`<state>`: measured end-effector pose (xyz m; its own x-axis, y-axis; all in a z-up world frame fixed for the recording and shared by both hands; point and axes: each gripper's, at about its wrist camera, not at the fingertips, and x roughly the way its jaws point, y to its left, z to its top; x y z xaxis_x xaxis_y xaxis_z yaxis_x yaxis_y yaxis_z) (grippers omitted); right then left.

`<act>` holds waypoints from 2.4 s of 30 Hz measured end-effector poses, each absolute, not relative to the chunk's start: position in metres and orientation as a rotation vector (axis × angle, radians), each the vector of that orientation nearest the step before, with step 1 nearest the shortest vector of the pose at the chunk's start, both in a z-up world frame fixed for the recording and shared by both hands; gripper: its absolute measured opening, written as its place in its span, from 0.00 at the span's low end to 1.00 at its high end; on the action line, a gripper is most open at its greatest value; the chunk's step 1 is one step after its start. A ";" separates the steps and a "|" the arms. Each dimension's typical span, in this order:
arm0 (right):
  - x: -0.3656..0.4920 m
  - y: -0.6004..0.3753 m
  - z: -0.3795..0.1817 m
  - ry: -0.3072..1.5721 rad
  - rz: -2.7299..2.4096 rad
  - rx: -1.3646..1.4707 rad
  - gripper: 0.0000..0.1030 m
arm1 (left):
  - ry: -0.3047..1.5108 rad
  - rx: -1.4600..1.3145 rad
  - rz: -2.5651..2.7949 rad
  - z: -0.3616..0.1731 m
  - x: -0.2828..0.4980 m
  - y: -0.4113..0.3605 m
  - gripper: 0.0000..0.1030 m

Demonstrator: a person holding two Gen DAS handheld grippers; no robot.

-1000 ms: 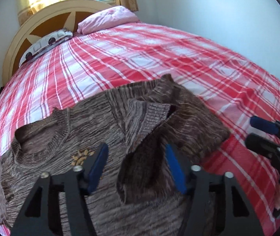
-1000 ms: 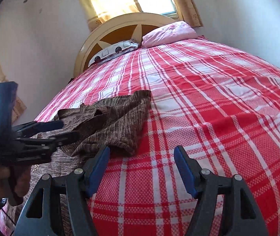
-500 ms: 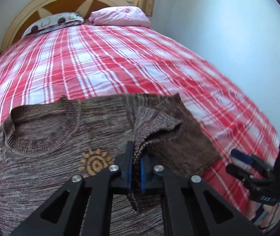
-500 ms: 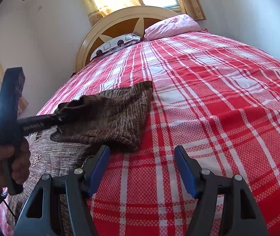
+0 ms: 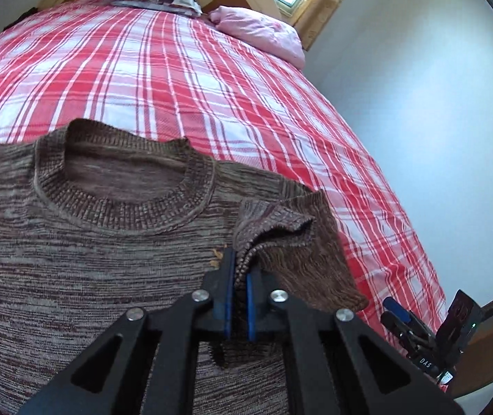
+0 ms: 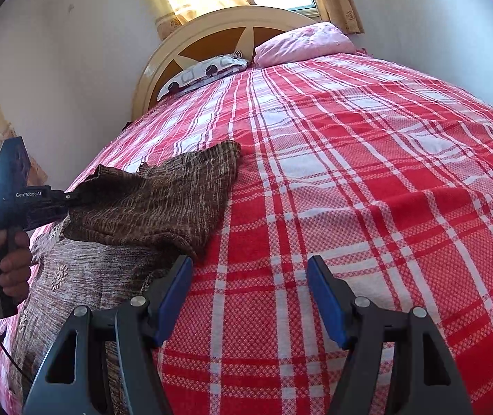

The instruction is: Fold small clothes

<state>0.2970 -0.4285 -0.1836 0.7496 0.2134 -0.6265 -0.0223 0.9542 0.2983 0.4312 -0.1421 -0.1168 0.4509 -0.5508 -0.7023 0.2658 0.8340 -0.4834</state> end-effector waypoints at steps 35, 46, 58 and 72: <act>0.299 -0.423 -0.185 0.727 0.136 0.264 0.67 | 0.985 -0.343 -0.504 -0.135 0.432 -0.143 0.06; 0.301 -0.421 -0.187 0.736 0.131 0.257 0.67 | 1.015 -0.337 -0.441 -0.157 0.434 -0.118 0.06; 0.323 -0.369 -0.149 0.726 0.152 0.074 0.67 | 0.929 -0.103 -0.334 -0.141 0.407 -0.132 0.62; 0.359 -0.349 -0.173 0.902 0.003 -0.051 0.69 | 0.928 0.065 -0.283 -0.154 0.392 -0.137 0.75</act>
